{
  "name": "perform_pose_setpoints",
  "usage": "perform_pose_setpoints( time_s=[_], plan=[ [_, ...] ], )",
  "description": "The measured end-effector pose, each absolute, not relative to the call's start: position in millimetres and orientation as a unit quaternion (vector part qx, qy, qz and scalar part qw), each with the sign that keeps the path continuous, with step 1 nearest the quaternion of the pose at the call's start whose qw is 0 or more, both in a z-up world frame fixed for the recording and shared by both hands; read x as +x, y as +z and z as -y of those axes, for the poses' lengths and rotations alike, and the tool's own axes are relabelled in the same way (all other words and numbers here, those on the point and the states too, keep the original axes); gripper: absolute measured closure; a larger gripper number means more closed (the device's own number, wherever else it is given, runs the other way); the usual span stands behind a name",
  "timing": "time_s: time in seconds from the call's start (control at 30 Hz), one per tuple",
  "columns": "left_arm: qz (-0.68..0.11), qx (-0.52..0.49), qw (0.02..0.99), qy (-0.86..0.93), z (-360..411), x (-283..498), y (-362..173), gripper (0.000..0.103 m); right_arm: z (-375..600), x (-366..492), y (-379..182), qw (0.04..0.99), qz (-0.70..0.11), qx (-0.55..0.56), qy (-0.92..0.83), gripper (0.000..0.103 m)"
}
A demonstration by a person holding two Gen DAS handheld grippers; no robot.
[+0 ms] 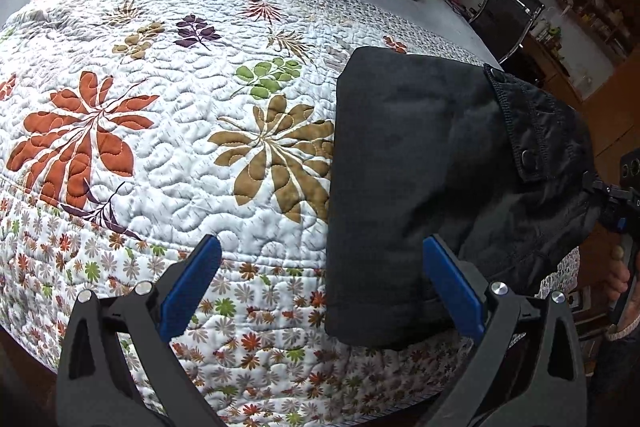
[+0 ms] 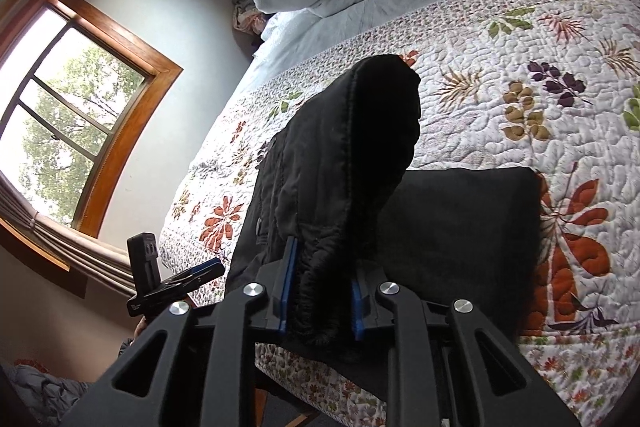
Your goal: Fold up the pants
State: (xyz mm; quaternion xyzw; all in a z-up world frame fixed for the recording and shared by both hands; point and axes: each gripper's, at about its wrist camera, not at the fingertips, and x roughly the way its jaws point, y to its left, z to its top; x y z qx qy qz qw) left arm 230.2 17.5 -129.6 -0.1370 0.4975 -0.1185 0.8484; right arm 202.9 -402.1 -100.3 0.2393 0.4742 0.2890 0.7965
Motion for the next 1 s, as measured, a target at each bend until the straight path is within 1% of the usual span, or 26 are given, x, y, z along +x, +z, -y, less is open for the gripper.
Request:
perform_pose_setpoints(
  time_s=[0.27,0.53,0.63,1.0],
  plan=[
    [-0.496,-0.090,0.852,-0.138,15.9,231.8,-125.1,0.003,441.9,187.1,-132.5,0.789,-0.485,0.274,0.259,0.081],
    [-0.493,-0.062,0.855,-0.145,31.0,231.1,-122.9,0.003,454.8,185.4,-169.2,0.767,-0.492,0.326,0.253,0.081],
    [-0.496,-0.060,0.854,-0.142,32.7,231.4,-126.0,0.003,454.3,184.2,-177.0,0.760,-0.492,0.339,0.256,0.081],
    [-0.502,-0.051,0.853,-0.133,33.1,232.3,-132.9,0.003,439.5,185.8,-184.5,0.758,-0.500,0.331,0.256,0.080]
  ],
)
